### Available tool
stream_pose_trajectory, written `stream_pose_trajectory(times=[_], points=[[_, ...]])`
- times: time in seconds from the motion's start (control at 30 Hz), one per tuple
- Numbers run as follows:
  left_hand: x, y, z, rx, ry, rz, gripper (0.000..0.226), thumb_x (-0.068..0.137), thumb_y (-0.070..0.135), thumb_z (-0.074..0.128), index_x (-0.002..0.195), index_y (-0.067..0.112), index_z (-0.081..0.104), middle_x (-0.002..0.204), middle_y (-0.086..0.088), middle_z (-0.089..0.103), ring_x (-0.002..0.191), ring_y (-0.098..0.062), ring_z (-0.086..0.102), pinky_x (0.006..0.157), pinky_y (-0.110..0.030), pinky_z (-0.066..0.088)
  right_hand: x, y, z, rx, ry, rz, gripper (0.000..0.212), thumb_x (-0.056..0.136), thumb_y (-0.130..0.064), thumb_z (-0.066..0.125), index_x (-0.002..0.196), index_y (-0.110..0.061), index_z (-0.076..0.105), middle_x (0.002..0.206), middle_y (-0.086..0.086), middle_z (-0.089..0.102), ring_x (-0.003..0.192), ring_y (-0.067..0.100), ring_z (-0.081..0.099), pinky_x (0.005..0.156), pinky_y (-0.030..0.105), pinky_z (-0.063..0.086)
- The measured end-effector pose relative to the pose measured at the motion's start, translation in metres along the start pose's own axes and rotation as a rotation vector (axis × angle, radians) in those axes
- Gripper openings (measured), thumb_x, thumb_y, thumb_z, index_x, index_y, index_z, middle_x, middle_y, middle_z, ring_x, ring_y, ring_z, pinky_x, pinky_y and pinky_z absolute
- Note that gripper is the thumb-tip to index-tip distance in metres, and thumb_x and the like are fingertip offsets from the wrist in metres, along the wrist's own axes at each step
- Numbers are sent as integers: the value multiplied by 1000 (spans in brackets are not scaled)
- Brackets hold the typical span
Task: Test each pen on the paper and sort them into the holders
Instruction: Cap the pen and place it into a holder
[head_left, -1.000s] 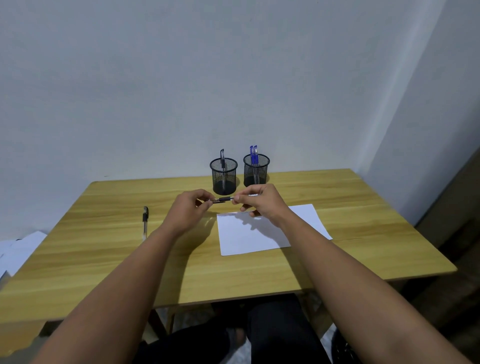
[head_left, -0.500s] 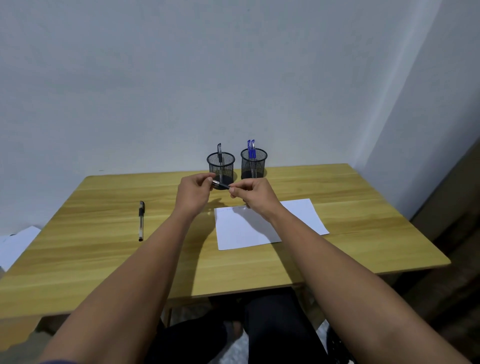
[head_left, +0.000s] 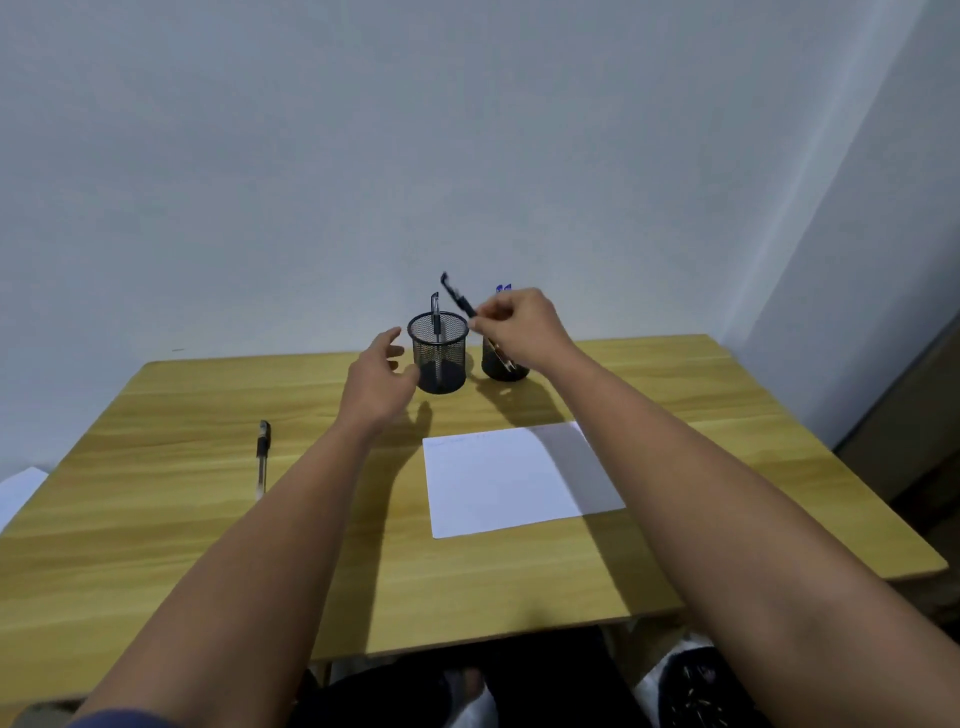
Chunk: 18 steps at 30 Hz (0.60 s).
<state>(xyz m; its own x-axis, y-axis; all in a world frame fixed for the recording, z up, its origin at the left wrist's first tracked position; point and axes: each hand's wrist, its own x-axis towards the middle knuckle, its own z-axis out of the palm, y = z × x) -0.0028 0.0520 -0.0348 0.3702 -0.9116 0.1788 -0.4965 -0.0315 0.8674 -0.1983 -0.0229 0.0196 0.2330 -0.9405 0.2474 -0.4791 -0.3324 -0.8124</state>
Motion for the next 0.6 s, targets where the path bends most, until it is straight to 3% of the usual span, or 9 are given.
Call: stream_pose_trajectory(times=[0.13,0.23,0.4,0.47,0.6], points=[[19,-9,19,58,-44,-59,89,85,35,78,158,23,30,151,-4,48,122,-22,56,99,-36,47,37,-16,6,44,81,-24,12,90,-22,85,84,-19,75,72,-11,69,71,10,67,77,26,56],[37,-18,34,89,-46,-59,101,73,51,84,156,25,31,150,-2,51,130,-26,54,103,-44,49,56,-19,21,24,104,-25,12,90,-23,84,84,-19,75,73,-7,70,78,18,71,79,32,58],[48,-27,54,105,24,-30,64,66,58,82,120,32,57,113,13,69,104,-18,68,86,-43,57,69,-7,51,-134,59,35,17,86,-26,84,74,-23,72,79,-4,73,83,20,72,74,28,51],[47,-29,57,134,53,-18,59,69,57,81,116,32,57,110,13,70,102,-17,68,83,-42,57,71,1,61,-202,19,58,24,84,-25,85,69,-25,66,83,-1,76,87,22,73,72,28,51],[49,-32,56,184,57,0,62,66,62,78,115,32,56,113,11,71,100,-19,69,81,-43,57,69,4,68,-255,5,64,7,85,-19,85,83,-15,79,93,6,81,90,24,76,79,33,61]])
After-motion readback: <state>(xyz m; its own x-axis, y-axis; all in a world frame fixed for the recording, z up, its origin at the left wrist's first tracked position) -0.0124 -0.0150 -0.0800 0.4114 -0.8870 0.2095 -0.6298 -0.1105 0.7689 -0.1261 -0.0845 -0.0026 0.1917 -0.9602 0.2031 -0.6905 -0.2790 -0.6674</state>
